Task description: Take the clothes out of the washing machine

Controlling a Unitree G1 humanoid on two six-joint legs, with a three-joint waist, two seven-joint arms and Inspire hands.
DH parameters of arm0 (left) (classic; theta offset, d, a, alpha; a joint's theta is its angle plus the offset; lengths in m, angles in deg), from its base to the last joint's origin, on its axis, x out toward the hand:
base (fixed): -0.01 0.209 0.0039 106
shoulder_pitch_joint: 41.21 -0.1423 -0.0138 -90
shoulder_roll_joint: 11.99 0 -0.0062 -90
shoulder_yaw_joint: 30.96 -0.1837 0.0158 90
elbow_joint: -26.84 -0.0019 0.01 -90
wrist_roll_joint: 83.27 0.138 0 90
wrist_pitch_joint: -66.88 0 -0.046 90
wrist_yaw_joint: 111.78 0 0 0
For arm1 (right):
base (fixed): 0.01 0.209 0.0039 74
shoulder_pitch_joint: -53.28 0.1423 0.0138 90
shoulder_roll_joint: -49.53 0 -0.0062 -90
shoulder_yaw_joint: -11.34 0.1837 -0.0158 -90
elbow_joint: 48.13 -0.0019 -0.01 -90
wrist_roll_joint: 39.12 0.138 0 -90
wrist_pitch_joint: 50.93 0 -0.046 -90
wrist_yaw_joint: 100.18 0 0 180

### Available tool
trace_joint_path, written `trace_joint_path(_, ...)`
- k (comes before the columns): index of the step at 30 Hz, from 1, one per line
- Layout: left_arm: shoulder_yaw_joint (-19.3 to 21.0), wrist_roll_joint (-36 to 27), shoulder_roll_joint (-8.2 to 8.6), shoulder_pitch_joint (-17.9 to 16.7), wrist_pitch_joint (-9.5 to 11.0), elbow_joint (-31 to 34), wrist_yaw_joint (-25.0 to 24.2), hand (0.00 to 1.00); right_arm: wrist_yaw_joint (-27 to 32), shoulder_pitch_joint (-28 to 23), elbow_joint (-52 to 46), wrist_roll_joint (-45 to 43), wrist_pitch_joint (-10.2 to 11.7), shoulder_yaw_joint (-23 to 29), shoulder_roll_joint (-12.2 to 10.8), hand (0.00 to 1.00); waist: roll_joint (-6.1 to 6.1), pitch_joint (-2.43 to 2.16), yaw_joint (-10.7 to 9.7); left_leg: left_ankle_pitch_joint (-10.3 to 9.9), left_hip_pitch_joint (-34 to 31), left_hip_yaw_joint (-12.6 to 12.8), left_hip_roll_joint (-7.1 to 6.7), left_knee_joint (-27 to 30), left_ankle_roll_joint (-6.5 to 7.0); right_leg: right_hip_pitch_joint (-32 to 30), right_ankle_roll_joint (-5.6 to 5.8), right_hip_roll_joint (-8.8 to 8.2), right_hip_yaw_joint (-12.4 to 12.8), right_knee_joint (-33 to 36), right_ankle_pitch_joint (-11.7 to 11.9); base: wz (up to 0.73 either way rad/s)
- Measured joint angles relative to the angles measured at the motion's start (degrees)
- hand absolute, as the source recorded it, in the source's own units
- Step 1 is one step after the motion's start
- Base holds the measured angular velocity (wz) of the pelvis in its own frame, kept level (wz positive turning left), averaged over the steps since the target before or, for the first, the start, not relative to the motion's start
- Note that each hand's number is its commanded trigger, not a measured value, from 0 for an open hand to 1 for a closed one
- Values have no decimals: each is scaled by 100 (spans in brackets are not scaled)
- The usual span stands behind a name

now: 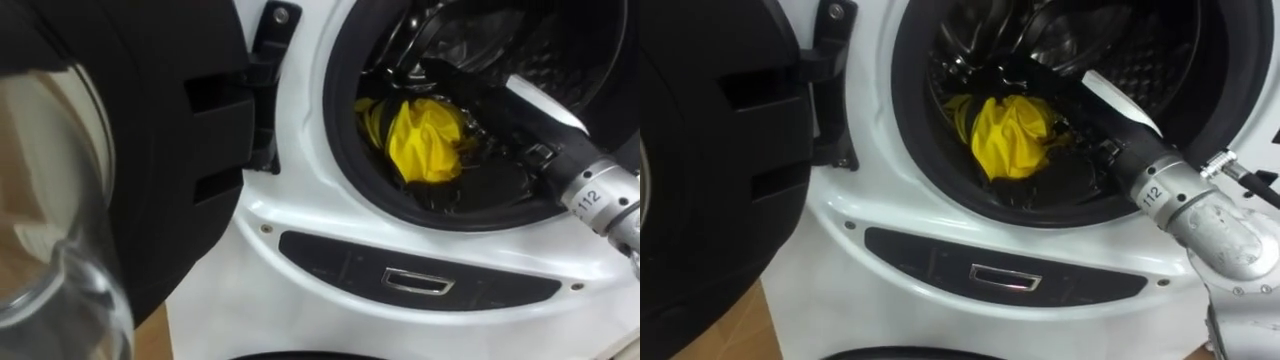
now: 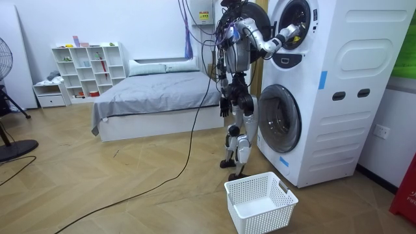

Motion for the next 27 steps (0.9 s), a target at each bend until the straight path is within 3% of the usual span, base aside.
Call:
trace_joint_path(10, 56, -3, -18, -11, 1, 16, -8, 0, -178, 142, -23, -572, -108, 7, 161, 0, -26, -22, -56, 9, -31, -45, -21, 1, 2, -12, -9, -10, 0, -6, -10, 3)
trace_joint_path(15, 185, -7, -31, -25, 10, 71, -85, 0, -624, 288, -20, -1044, -181, -8, 440, 0, -80, -54, -157, 14, -30, -50, -20, -19, 19, -5, -9, -16, -3, -8, -10, 4)
trace_joint_path(17, 183, -4, -118, -18, 3, 127, -114, 0, -866, 341, -16, -1167, -266, -11, 645, 0, -144, -53, -195, 13, -28, -111, -26, -22, 23, 9, -9, -13, -16, -9, -10, 10)
trace_joint_path(21, 147, -1, -316, 75, -1, 133, -115, 0, -1236, 432, 102, -1210, -360, -12, 804, 0, -292, -30, -193, 13, -37, -163, -21, -5, 23, 18, -9, -2, -27, -8, -10, 8)
trace_joint_path(22, 103, -1, -344, 100, -1, 133, -114, 0, -1361, 457, 152, -1213, -378, -17, 867, 19, -314, -32, -188, 11, -38, -177, -29, -5, 25, 21, -9, -5, -14, -7, -10, 4)
trace_joint_path(23, 103, -2, -346, 114, -1, 133, -113, 0, -1468, 467, 167, -1225, -414, -41, 912, 52, -319, -32, -178, 5, -32, -185, -38, -4, 34, 29, -9, -9, -8, -7, -10, 0)
trace_joint_path(25, 58, -9, -361, 167, -2, 125, -107, 0, -1620, 475, 166, -1236, -460, -57, 948, 87, -334, -24, -168, 5, -34, -188, -55, -8, 37, 23, -8, -21, -7, -8, -11, 0)
trace_joint_path(26, -24, -27, -399, 177, -3, 118, -101, 0, -1696, 482, 178, -1228, -491, -61, 966, 100, -346, -18, -159, 5, -35, -188, -58, -9, 38, 20, -8, -24, -6, -8, -11, 0)
trace_joint_path(27, -27, -32, -414, 186, -4, 109, -98, 0, -1728, 481, 180, -1227, -505, -63, 982, 100, -353, -14, -153, 5, -33, -187, -58, -9, 38, 21, -8, -24, -6, -8, -11, 0)
